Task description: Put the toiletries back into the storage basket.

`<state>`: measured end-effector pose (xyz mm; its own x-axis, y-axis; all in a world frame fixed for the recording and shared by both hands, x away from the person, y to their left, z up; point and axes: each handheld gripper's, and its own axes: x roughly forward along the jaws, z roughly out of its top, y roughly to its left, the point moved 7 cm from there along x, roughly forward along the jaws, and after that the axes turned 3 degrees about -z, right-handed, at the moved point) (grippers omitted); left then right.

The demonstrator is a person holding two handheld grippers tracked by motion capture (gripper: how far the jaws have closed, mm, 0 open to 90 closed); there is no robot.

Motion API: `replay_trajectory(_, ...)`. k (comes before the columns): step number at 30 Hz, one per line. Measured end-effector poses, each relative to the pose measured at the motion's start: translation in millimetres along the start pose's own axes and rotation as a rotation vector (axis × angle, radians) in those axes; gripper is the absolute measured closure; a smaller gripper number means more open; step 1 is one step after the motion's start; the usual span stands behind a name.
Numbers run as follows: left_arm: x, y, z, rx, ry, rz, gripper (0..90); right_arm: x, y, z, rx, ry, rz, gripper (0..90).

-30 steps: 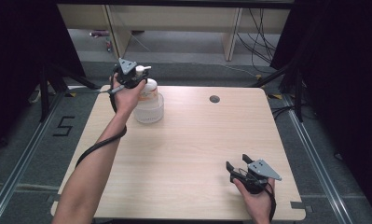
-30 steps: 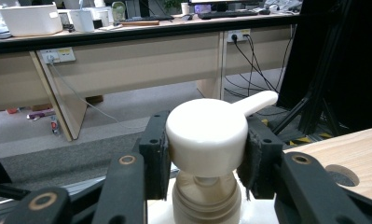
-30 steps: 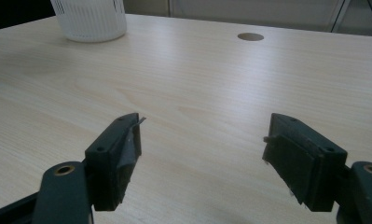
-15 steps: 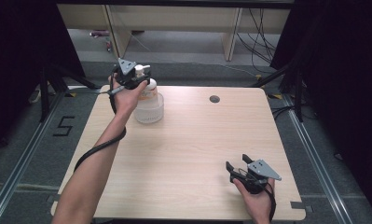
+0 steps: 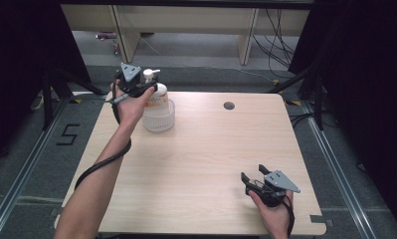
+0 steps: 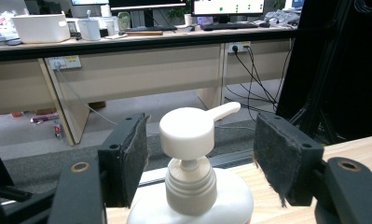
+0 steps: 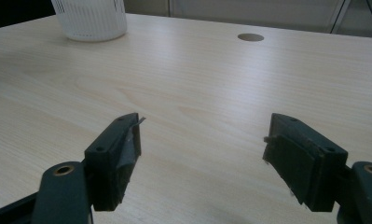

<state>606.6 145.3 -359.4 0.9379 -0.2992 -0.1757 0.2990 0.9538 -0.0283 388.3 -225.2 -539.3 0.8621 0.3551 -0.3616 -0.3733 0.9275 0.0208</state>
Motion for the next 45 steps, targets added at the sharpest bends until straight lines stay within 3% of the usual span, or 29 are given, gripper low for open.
replay_trajectory(8, -18.7, 0.5, -1.5, -0.005, -0.014, -0.002, 34.5, 0.6, 0.1, 0.2, -0.010, -0.005, -0.002, 26.8)
replay_trajectory(10, -23.8, -0.1, -2.8, -0.002, -0.018, -0.005, 34.6, -0.5, 2.0, -0.4, 0.023, 0.006, -0.010, 26.8)
replay_trajectory(13, -31.2, -0.9, -5.9, 0.000, -0.022, -0.009, 34.6, -0.8, -2.7, 0.0, -0.028, 0.005, -0.012, 26.8)
replay_trajectory(14, -33.9, -1.2, -7.5, 0.001, -0.022, -0.010, 34.6, -1.8, 0.2, -1.2, 0.010, 0.021, -0.009, 26.8)
replay_trajectory(15, -36.4, -1.7, -9.1, 0.004, -0.023, -0.012, 34.6, -1.2, -1.9, -0.5, -0.016, 0.012, -0.009, 26.8)
replay_trajectory(18, -43.5, -2.4, -15.1, 0.006, -0.023, -0.015, 34.8, -0.8, -2.8, -0.1, -0.030, 0.007, -0.013, 26.7)
replay_trajectory(20, -48.7, -2.4, -20.2, 0.007, -0.026, -0.019, 34.9, -0.7, -0.3, -0.4, -0.002, 0.007, -0.009, 26.7)
replay_trajectory(26, -61.3, -2.0, -33.3, 0.003, -0.043, -0.021, 35.3, 0.4, -2.6, 0.8, -0.026, -0.013, -0.016, 26.7)
replay_trajectory(33, -81.3, -2.4, -53.9, 0.040, -0.046, -0.034, 35.3, -0.1, -2.4, 0.7, -0.026, -0.010, -0.013, 26.6)
replay_trajectory(35, -87.6, -2.1, -61.7, 0.034, -0.049, -0.043, 35.1, 0.4, -2.3, 1.0, -0.028, -0.016, -0.016, 26.6)
replay_trajectory(36, -90.9, -1.8, -65.8, 0.034, -0.048, -0.048, 35.0, -1.5, 2.1, -0.7, 0.023, 0.010, -0.005, 26.6)
replay_trajectory(38, -97.3, -1.5, -74.1, 0.030, -0.053, -0.050, 35.0, 0.2, 3.2, 0.1, 0.026, -0.007, 0.002, 26.6)
replay_trajectory(44, -112.7, -4.3, -97.4, 0.028, -0.044, -0.073, 34.9, 1.4, 0.8, 0.5, -0.009, -0.017, 0.004, 26.6)
replay_trajectory(45, -114.9, -4.5, -99.9, 0.026, -0.043, -0.074, 34.8, 0.5, 1.5, 0.3, 0.003, -0.015, -0.003, 26.6)
